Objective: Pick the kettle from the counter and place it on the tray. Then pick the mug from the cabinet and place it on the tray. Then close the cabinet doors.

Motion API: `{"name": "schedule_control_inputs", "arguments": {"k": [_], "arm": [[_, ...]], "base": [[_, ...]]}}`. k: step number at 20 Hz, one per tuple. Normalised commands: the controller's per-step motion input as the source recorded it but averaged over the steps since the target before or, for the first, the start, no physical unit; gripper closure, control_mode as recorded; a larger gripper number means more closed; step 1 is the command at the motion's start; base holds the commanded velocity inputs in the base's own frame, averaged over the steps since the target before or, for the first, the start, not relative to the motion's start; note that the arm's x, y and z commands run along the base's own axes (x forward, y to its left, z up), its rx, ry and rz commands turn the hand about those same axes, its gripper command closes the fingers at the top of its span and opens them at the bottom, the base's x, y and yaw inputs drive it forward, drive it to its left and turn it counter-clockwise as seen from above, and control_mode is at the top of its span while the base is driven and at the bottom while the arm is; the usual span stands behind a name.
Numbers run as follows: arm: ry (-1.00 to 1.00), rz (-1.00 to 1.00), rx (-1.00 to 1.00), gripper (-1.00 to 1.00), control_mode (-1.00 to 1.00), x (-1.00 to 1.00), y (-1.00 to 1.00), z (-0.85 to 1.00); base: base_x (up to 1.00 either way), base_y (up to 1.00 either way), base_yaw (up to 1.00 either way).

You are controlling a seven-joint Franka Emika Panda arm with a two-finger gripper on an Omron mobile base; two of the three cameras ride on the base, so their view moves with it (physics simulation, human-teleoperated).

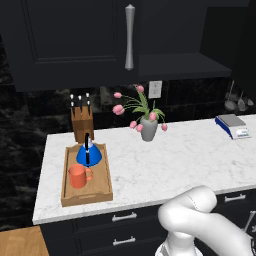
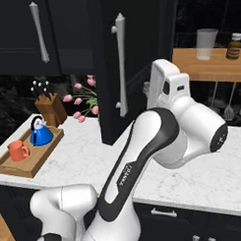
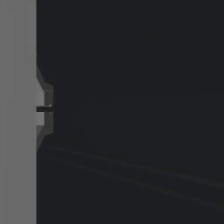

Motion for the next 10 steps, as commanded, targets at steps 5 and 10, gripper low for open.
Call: {"name": "schedule_control_inputs", "arguments": {"k": [5,10], "arm": [[-0.17,0.01,0.0,1.0,-1.0,0.01,0.97,0.46],[-0.01,0.0,0.0,1.0,-1.0,0.42,0.63,0.43]], "base": [[0.0,0.0,0.0],[0.0,0.0,0.0]]}}
